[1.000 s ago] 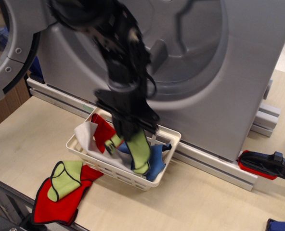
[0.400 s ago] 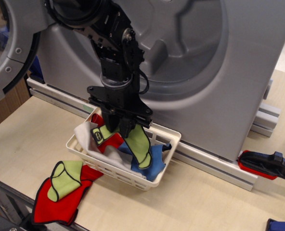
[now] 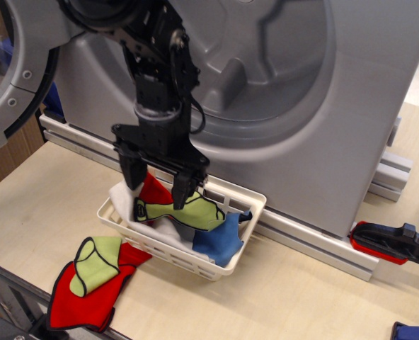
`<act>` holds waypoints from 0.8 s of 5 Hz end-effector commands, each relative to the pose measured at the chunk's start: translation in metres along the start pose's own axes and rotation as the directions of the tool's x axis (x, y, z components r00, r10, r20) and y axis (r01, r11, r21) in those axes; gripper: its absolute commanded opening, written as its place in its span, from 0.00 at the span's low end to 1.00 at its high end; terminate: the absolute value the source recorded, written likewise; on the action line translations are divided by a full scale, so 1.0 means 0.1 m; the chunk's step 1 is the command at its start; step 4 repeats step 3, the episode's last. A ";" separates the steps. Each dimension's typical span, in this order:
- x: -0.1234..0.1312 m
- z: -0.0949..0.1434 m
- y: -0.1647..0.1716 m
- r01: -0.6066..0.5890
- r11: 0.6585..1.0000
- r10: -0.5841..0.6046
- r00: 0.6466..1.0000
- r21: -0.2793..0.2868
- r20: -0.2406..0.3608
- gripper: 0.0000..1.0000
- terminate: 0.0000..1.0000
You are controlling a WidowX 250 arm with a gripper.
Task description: Take clothes out of laundry machine
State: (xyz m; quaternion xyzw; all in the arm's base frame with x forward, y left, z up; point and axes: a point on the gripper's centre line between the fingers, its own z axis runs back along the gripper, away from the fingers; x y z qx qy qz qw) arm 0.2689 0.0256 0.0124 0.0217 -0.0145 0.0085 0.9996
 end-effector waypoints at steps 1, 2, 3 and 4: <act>0.16 0.87 0.11 -0.121 0.991 0.118 0.991 0.054 0.057 1.00 0.00; 0.16 0.87 0.11 -0.121 0.991 0.118 0.991 0.054 0.057 1.00 0.00; 0.16 0.87 0.11 -0.121 0.991 0.118 0.991 0.054 0.057 1.00 1.00; 0.16 0.87 0.11 -0.121 0.991 0.118 0.991 0.054 0.057 1.00 1.00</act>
